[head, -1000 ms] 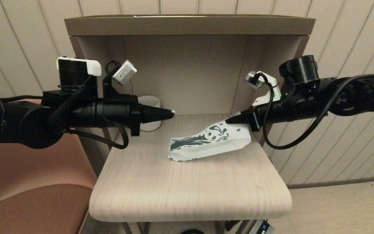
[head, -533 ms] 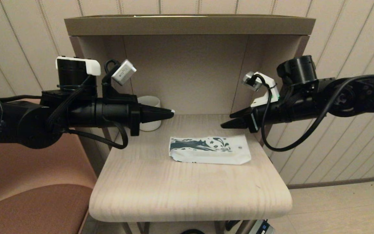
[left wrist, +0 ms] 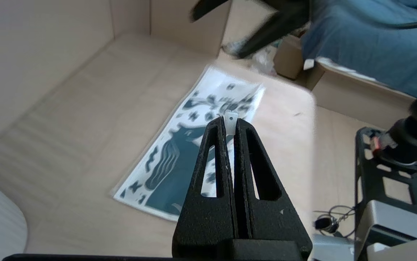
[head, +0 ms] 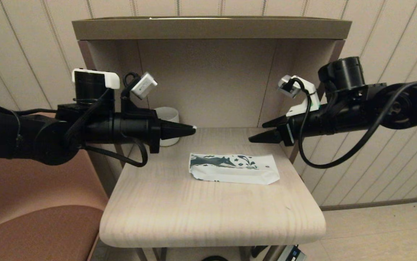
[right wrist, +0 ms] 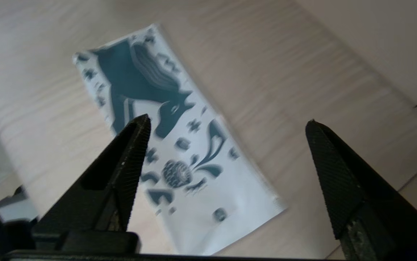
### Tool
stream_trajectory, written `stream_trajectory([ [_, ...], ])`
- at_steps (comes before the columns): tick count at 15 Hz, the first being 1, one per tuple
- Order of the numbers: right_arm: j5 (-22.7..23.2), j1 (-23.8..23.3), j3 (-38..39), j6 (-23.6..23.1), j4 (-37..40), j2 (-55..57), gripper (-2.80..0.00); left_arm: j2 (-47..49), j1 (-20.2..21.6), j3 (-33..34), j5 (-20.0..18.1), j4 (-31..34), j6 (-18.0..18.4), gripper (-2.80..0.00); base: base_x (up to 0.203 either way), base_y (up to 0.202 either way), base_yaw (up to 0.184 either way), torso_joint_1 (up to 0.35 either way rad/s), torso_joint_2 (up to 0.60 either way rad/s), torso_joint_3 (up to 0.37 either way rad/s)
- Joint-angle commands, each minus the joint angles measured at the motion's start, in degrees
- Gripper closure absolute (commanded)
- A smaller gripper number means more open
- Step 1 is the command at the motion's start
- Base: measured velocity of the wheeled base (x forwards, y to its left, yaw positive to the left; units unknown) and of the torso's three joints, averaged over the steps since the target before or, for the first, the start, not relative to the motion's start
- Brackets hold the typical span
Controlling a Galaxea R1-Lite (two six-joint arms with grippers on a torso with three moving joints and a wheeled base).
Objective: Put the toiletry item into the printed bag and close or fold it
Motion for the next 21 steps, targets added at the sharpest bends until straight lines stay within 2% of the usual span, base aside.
stream_trajectory([
  [1, 0.15, 0.04, 2.73, -0.28, -0.04, -2.16, -2.80, 4.43, -0.01, -1.36, 0.98, -0.08, 0.12, 0.00, 0.000, 0.000, 0.000, 0.000, 0.00, 0.000],
  [5, -0.02, -0.02, 7.90, -0.29, -0.05, -7.87, -2.80, 3.01, 2.33, -0.30, 4.05, 1.13, 0.06, 0.00, 0.000, 0.000, 0.000, 0.000, 0.00, 0.000],
  [9, -0.16, -0.77, 11.22, -0.12, -0.05, -11.50, -2.80, 1.31, 3.61, 1.31, 5.29, 3.93, 0.19, 0.00, 0.000, 0.000, 0.000, 0.000, 0.00, 0.000],
  [12, 0.06, -1.77, 14.33, -0.12, -0.68, -12.75, -2.80, 1.59, 3.84, 3.82, 12.05, 3.61, 0.81, 0.00, 0.000, 0.000, 0.000, 0.000, 0.00, 0.000],
  [14, 0.01, -1.77, 16.36, -0.06, -2.61, -13.52, -2.80, 0.39, 3.86, 5.46, 14.55, 3.94, 0.78, 0.00, 0.000, 0.000, 0.000, 0.000, 0.00, 0.000],
  [17, 0.10, -1.77, 18.52, 0.15, -4.18, -14.74, -2.80, -1.80, 3.78, 9.28, 27.15, 2.93, 1.12, 0.00, 0.000, 0.000, 0.000, 0.000, 0.00, 0.000],
  [19, 0.10, -1.64, 19.15, 0.23, -4.10, -15.88, -2.80, -1.85, 3.77, 9.89, 30.64, 2.62, 1.07, 0.00, 0.000, 0.000, 0.000, 0.000, 0.00, 0.000],
  [20, 0.18, -1.51, 19.57, 0.28, -4.10, -16.37, -2.80, -1.46, 3.77, 10.23, 31.95, 2.52, 1.03, -0.15, 0.000, 0.000, 0.000, 0.000, 0.00, 0.000],
  [21, 0.18, -1.51, 19.69, 0.32, -4.02, -16.65, -2.80, -1.19, 3.77, 10.49, 32.32, 2.49, 0.94, -2.80, 0.000, 0.000, 0.000, 0.000, 0.00, 0.000],
])
